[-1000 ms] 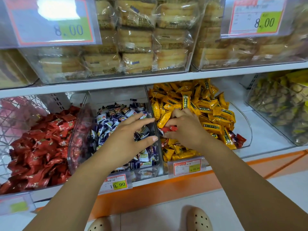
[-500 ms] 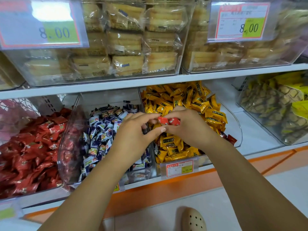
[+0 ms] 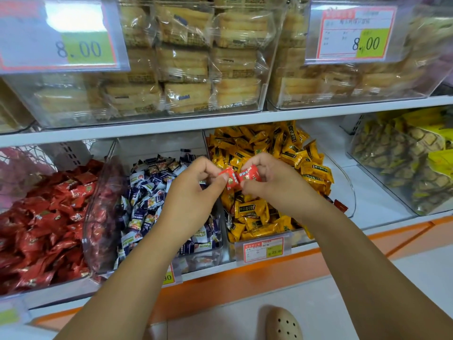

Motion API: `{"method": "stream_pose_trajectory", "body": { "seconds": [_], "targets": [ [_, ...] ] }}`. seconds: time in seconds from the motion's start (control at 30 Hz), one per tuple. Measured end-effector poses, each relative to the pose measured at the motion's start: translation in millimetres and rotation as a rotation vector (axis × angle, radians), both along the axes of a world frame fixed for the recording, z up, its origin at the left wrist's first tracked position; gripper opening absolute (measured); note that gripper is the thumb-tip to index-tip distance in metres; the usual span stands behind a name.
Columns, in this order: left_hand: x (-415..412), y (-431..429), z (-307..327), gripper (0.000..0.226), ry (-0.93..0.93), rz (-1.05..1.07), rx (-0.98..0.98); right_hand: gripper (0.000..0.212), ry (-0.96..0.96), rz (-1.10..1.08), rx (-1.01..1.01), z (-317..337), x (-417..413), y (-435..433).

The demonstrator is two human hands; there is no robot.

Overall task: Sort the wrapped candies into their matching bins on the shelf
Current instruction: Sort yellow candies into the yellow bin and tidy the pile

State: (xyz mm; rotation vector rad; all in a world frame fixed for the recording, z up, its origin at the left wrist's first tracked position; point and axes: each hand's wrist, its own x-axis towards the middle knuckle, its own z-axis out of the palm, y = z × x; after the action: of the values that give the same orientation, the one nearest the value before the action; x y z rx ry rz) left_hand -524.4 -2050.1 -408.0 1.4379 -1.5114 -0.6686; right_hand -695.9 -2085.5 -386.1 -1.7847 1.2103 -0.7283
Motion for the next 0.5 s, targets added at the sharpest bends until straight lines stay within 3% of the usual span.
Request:
{"method": "stream_pose_trajectory", "body": {
  "seconds": [0.1,0.37,0.5],
  "targets": [
    [3,1,3,0.016,0.051,0.013,0.002,0.014,-0.070,0.037,-0.003,3,-2,0],
    [6,0,6,0.008,0.230,-0.081,0.069,0.022,-0.373,-0.001,0.048,3,0,-1],
    [4,1,6,0.012,0.281,-0.130,0.094,0.016,-0.407,0.010,0.066,-1,7,1]
  ]
}}
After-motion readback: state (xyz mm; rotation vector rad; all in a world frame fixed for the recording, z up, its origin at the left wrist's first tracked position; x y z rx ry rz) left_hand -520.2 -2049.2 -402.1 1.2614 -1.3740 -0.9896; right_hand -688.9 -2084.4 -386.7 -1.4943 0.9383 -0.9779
